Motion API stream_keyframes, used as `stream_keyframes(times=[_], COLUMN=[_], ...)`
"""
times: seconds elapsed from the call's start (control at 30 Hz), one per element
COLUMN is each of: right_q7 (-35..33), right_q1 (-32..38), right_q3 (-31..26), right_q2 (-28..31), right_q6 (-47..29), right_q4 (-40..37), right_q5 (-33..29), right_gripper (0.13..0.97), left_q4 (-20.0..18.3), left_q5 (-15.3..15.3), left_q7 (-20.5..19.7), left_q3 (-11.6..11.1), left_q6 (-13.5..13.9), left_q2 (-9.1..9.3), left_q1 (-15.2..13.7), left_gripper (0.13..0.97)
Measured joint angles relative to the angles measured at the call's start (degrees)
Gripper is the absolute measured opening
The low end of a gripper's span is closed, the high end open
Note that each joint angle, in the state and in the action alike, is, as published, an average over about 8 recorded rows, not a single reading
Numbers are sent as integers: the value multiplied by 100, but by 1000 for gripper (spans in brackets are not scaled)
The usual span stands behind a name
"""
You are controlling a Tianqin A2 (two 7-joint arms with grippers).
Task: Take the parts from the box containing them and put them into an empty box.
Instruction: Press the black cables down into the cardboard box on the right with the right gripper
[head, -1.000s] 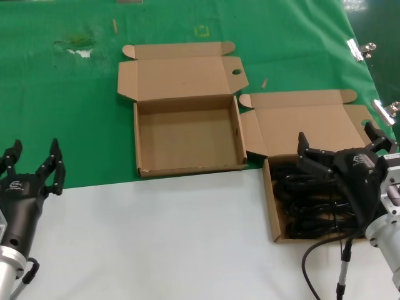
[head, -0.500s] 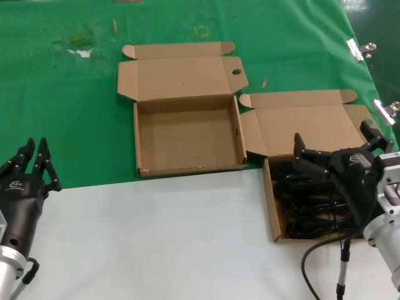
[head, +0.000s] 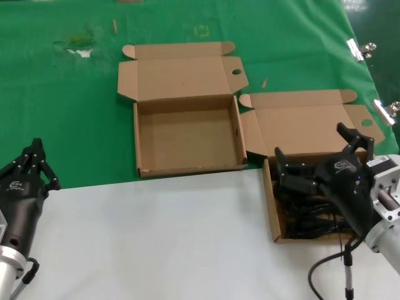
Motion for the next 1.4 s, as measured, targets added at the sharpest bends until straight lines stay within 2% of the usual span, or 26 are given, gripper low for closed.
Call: stream_keyframes(times=[0.4,0.77,1.1,1.4], right_q7=[-115,-462,-1361,-2378], right_q1=[327,1264,2528,3670], right_q3=[-66,-208,-730,-1361], right_q2=[1027,2185,2772,2868], right_q6=[-1523,-3308,-4935,-6312], right_q4=[-12,-408,-1184,-2025], right_q5=[147,259,-81,-592], right_gripper=[966,966,966,966], left_q4=[0,0,0,0], left_q5=[0,0,0,0], left_q7=[0,0,0,0], left_q3=[0,0,0,0], left_q6=[0,0,0,0], left_q2=[0,0,0,0], left_q1=[0,0,0,0], left_gripper=[140,140,140,140])
